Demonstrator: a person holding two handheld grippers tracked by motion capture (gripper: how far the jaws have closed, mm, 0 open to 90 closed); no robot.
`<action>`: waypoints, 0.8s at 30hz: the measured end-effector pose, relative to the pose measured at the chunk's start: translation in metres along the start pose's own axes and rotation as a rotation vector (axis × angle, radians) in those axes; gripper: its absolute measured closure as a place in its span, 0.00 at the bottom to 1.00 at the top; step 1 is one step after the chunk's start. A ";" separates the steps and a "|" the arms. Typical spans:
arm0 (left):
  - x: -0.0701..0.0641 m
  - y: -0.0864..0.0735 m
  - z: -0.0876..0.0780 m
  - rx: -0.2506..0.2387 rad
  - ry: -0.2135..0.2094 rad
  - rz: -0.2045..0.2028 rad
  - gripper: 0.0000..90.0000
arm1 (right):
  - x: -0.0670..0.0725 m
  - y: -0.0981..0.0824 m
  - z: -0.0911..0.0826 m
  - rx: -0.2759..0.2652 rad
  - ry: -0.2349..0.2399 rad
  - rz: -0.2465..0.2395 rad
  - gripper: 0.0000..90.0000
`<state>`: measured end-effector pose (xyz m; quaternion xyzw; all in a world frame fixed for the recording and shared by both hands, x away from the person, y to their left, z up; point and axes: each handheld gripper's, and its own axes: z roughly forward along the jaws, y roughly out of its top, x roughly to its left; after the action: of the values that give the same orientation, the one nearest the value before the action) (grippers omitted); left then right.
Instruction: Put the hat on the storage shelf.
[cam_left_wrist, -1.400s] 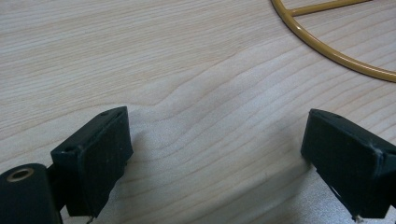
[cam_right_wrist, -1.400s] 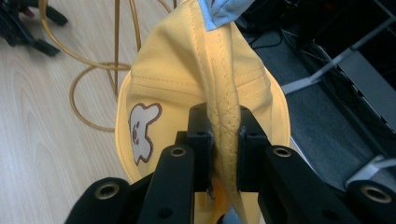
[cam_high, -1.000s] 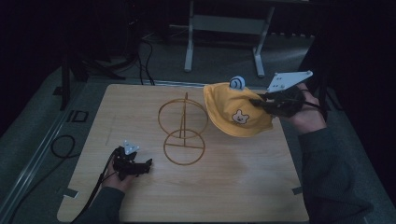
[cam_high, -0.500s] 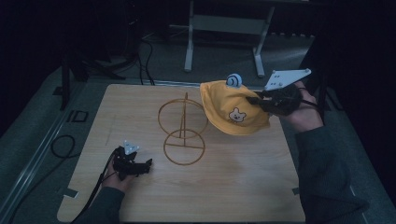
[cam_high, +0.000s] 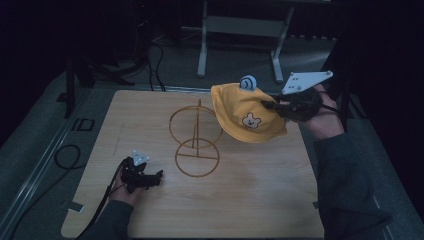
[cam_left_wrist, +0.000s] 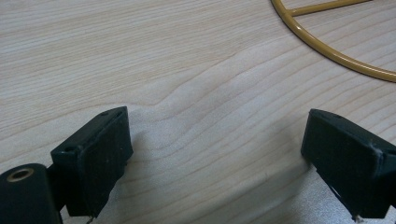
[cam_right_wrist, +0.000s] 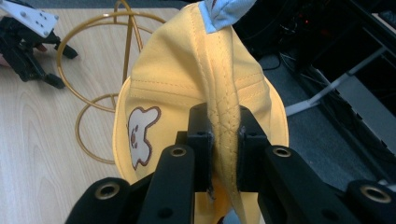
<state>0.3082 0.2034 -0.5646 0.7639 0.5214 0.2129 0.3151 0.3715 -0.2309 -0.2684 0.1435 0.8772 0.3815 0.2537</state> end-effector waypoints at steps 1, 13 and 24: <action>0.000 0.000 0.000 0.000 0.000 0.000 0.10 | 0.000 0.001 0.000 -0.003 0.002 0.002 0.89; 0.000 0.000 0.000 0.000 0.000 0.001 0.10 | 0.004 0.013 0.006 -0.035 0.028 -0.015 0.89; 0.000 0.000 0.000 0.000 0.001 0.002 0.10 | 0.008 0.024 0.012 -0.065 0.046 -0.022 0.88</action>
<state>0.3082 0.2035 -0.5646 0.7643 0.5208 0.2135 0.3145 0.3726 -0.2042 -0.2600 0.1167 0.8714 0.4102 0.2424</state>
